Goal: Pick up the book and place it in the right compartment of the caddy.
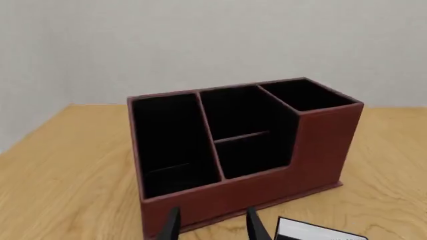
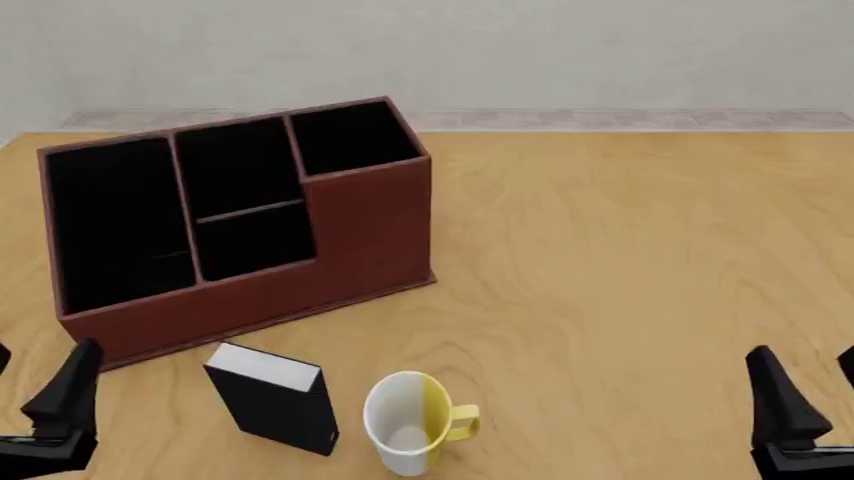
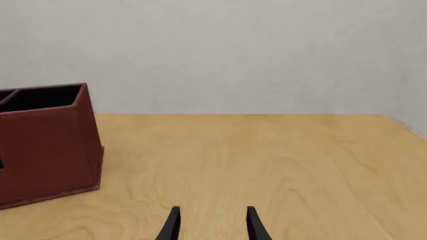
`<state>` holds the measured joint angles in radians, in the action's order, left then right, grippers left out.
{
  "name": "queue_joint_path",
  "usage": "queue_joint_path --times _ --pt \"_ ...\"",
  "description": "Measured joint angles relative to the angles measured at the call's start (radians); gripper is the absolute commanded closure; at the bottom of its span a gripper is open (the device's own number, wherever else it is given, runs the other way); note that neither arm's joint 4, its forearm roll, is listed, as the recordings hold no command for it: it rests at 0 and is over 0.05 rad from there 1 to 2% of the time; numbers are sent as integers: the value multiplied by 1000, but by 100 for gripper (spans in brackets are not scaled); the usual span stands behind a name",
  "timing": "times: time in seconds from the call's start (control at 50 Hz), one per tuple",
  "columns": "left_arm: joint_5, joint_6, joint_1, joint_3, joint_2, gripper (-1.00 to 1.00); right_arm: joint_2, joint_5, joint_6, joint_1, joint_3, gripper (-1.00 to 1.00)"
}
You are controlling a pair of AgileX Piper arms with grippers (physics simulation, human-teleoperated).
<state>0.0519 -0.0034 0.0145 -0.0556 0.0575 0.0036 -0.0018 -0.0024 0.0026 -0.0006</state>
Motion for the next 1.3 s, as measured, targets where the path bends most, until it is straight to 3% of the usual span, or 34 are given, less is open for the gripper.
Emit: queue_joint_path --times 0.38,0.54,0.84,1.3 --pt "-44 35 -5 27 -47 -100 31 -18 -39 39 -2 -100" --pt "-37 60 -1 2 -53 -100 33 6 -72 95 -37 -100" --pt "40 144 -1 -119 -56 -100 230 34 -203 395 -223 -100" --pt "81 236 27 -174 -57 -100 645 33 -319 720 -474 -100"
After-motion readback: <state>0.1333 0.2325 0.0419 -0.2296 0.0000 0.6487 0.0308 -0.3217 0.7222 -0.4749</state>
